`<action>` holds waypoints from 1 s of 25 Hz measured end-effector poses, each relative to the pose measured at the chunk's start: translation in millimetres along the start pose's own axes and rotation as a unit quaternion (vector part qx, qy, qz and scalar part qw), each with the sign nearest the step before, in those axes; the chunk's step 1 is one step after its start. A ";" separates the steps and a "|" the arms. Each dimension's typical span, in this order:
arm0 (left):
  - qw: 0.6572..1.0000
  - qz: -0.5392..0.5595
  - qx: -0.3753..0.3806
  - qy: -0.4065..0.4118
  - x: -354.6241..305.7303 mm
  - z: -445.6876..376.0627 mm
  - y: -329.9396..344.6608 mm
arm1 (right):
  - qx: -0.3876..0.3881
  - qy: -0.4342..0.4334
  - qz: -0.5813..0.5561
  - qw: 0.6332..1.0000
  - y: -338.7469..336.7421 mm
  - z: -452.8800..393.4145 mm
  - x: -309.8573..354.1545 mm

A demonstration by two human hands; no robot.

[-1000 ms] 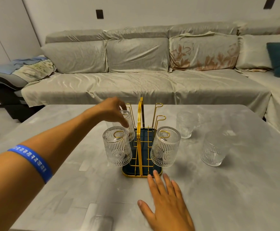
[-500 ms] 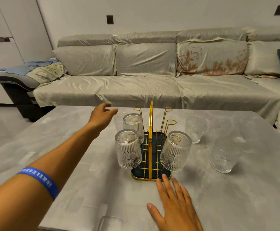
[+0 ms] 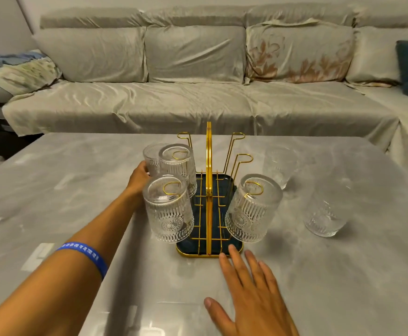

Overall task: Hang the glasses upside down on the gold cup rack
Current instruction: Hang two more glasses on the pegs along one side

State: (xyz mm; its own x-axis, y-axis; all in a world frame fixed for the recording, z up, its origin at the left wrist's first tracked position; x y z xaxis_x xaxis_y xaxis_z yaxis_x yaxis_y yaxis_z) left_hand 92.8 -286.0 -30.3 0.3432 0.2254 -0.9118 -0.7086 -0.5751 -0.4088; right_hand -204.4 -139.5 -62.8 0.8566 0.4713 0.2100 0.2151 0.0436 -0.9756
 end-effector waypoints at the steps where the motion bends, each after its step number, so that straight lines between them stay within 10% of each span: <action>1: 1.000 -0.001 -0.009 0.013 -0.1 -2.1 2.4 | -0.006 0.000 0.007 1.000 -1.5 -2.1 2.3; 14: 0.991 -0.002 -0.133 0.025 -69.5 -10.6 -94.9 | 0.004 0.010 0.023 1.000 -7.2 -0.1 1.2; 25: 0.978 -0.077 -0.017 0.195 -205.9 4.5 -71.9 | -0.033 0.002 0.030 0.999 -8.9 0.1 0.4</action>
State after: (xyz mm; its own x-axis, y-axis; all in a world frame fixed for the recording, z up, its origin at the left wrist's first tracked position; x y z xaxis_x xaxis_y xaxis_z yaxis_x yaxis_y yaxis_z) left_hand 70.4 -287.4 186.7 0.6575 -0.0010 -0.7534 -0.6115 -0.5849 -0.5329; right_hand -206.0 -139.6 -54.0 0.8707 0.4681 0.1507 0.1931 -0.0438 -0.9802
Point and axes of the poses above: each hand's wrist, its own z-axis away from the middle knuckle, its own y-axis out of the palm, x = y × z, the point moved 3 cm from there along -z, towards the middle knuckle, and after that the axes turned 11 degrees about -x, right-handed, at the moved point
